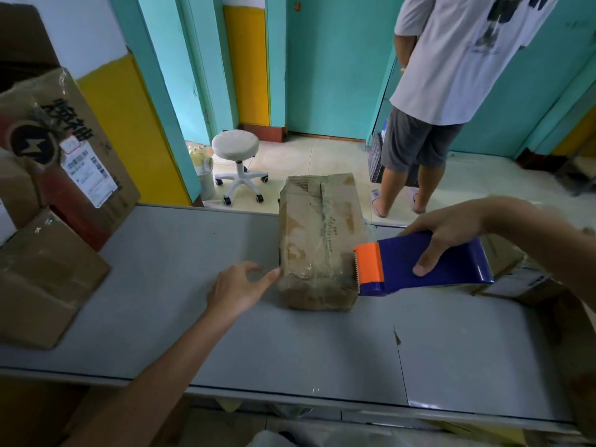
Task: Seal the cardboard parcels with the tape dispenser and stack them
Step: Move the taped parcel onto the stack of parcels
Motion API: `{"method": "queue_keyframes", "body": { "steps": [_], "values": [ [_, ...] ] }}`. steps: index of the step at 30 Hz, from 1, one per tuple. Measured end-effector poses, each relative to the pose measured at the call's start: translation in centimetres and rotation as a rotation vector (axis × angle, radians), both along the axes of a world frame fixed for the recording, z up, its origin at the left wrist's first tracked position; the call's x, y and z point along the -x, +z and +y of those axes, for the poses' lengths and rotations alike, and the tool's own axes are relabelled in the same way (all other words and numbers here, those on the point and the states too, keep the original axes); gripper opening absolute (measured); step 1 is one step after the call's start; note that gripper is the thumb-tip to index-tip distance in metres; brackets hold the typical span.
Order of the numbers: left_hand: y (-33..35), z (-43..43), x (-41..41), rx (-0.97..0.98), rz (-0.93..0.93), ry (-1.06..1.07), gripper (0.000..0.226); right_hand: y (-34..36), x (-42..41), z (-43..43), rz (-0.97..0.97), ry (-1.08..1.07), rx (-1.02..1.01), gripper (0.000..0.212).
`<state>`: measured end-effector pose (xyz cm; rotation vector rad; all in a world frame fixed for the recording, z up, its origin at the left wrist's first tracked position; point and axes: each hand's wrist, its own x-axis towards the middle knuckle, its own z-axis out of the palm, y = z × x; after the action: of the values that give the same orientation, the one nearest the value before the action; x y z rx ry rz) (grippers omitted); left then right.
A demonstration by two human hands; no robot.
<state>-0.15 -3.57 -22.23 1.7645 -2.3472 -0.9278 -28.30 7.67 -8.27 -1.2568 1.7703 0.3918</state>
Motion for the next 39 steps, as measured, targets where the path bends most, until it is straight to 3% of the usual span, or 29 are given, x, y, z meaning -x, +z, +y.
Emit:
{"method": "queue_keyframes", "body": {
  "steps": [1, 3, 4, 6, 8, 11, 19, 23, 26, 29, 36, 39],
  "values": [
    [0.2, -0.3, -0.2, 0.033, -0.035, -0.010, 0.046, -0.1, 0.0, -0.1, -0.009, 0.009, 0.010, 0.063],
    [1.4, -0.2, 0.5, 0.298, 0.149, -0.050, 0.043, -0.3, 0.2, -0.3, -0.027, 0.015, 0.023, 0.062],
    [2.1, 0.4, 1.4, 0.463, 0.273, -0.132, 0.040, -0.3, 0.3, -0.3, -0.039, 0.018, 0.022, 0.061],
    [2.8, 1.8, 3.8, 0.594, 0.327, -0.381, 0.043, -0.6, 0.7, -0.3, -0.064, 0.021, 0.029, 0.062],
    [1.6, 2.9, 5.7, 0.582, 0.186, -0.559, 0.054, -0.7, 1.1, 0.2, -0.095, 0.033, 0.032, 0.069],
    [-1.4, 2.5, 6.3, 0.638, -0.041, -0.620, 0.052, -1.6, 2.1, 1.0, -0.168, -0.003, 0.041, 0.076],
    [-1.6, 1.8, 6.4, 0.657, -0.023, -0.597, 0.056, -0.3, 6.2, 3.6, -0.132, -0.060, 0.024, 0.051],
    [-1.7, 2.0, 7.2, 0.657, -0.051, -0.599, 0.058, -2.0, 7.6, 4.5, -0.115, -0.060, 0.029, 0.054],
    [-1.6, 2.0, 7.4, 0.627, -0.025, -0.589, 0.056, -4.1, 7.3, 3.9, -0.172, -0.099, 0.025, 0.036],
    [-1.5, 2.1, 7.5, 0.595, -0.004, -0.593, 0.056, -6.6, 6.5, 2.5, -0.247, -0.058, 0.052, 0.053],
    [-1.7, 2.6, 7.4, 0.634, -0.004, -0.552, 0.052, -9.2, 5.7, 2.4, -0.379, -0.047, 0.161, 0.048],
    [-2.0, 2.8, 7.3, 0.649, -0.016, -0.546, 0.050, -9.6, 5.1, 2.8, -0.260, 0.064, 0.285, 0.063]
  ]
}}
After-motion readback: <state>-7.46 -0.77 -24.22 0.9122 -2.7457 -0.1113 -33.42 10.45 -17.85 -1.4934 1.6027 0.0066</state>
